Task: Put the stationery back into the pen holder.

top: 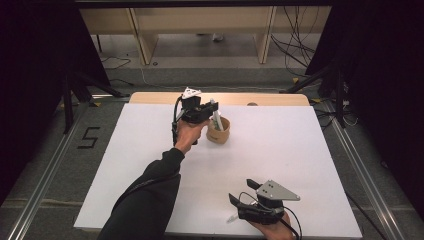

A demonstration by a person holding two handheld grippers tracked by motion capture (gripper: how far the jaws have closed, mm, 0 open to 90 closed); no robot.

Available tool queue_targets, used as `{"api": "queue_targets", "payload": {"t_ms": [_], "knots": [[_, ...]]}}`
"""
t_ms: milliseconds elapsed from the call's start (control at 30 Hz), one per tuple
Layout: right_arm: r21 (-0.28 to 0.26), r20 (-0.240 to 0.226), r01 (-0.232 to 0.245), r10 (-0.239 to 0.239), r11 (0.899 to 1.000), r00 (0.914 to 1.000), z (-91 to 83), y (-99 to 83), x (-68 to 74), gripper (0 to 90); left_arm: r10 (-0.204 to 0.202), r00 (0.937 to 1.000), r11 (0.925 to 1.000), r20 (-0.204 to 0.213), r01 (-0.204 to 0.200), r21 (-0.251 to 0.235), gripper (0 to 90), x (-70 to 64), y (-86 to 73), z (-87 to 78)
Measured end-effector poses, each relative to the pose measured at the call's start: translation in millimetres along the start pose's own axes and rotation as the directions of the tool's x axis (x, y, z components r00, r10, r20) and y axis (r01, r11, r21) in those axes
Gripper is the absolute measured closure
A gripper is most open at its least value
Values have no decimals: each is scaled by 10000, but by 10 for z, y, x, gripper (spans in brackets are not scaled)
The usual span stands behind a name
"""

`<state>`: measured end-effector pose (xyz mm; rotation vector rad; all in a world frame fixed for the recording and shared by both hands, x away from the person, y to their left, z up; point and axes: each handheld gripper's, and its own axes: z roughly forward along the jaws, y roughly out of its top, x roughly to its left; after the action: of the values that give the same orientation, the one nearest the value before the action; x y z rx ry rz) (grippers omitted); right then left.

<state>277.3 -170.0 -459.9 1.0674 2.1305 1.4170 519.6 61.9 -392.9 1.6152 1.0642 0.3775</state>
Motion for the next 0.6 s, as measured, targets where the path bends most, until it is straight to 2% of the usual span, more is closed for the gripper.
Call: {"api": "queue_targets", "payload": {"t_ms": [367,600], "knots": [[22,-30,27,-27,10000,10000,0,-1,-1,253,277,9996,9992,20,-277,283,759,-22,-25,60],[7,-56,31,-31,10000,10000,0,-3,0,253,131,9998,9998,145,-133,171,464,-64,33,-15]]}}
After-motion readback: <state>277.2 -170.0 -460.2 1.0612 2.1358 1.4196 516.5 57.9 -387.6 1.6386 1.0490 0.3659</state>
